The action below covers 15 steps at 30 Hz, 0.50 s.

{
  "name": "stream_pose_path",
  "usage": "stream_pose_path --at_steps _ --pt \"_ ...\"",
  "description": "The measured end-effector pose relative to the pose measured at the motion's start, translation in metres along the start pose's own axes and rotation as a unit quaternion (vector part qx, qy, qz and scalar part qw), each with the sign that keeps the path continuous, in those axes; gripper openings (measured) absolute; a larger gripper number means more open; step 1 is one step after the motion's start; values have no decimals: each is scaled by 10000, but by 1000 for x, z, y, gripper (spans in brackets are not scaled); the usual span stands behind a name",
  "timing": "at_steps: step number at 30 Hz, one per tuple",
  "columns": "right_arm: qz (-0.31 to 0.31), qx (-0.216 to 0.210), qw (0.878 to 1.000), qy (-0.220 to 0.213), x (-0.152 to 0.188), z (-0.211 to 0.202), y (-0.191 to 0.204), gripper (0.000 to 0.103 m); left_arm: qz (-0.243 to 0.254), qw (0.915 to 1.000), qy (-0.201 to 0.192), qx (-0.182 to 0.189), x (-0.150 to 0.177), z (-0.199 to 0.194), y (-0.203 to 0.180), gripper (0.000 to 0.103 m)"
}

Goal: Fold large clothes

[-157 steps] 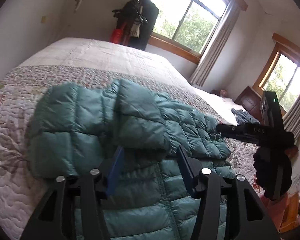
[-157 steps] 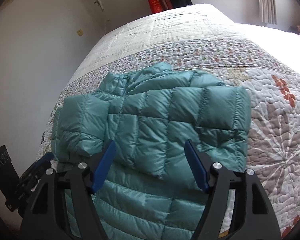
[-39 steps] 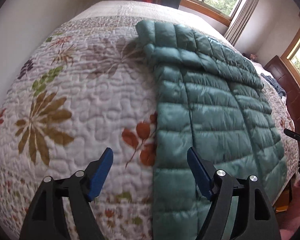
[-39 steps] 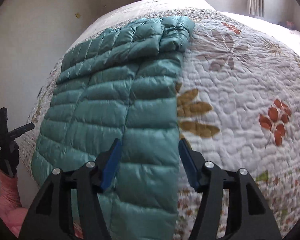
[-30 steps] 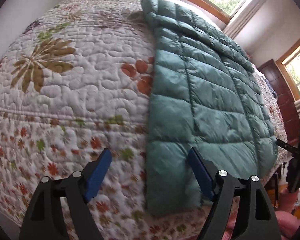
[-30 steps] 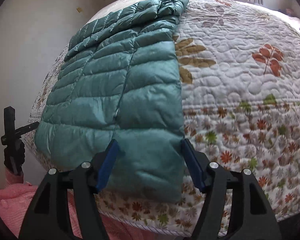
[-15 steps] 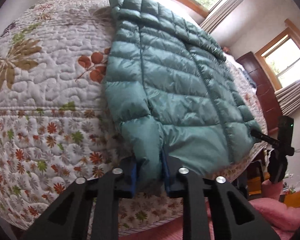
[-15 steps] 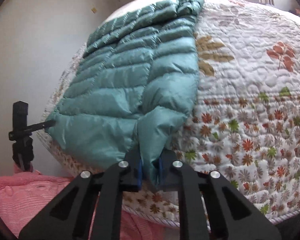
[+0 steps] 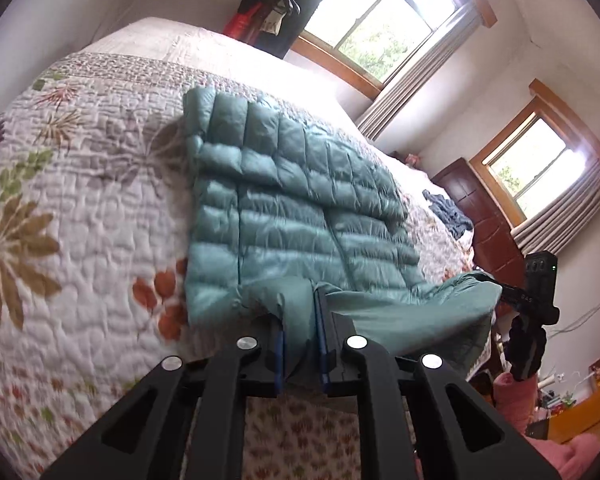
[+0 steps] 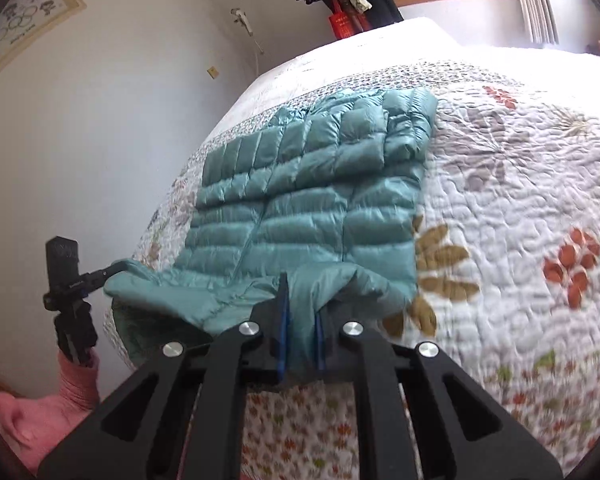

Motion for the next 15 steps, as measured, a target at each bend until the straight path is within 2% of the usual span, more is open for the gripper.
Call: stream_pose_path --at_steps 5,15 --pt "337 -90 9991 239 -47 28 -21 9 -358 9987 65 362 -51 24 17 13" --pt "867 -40 9935 738 -106 92 -66 9 -719 9965 302 301 -116 80 56 14"
Point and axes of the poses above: each gripper's, at about its wrist camera, not at the fingertips, and z roughly the way its jaws point, y to its left, x to its underside, the point moved 10 cm from there along z, roughly the way its jaws point, and after that the axes turned 6 degrees about y, right-handed, at the moved point
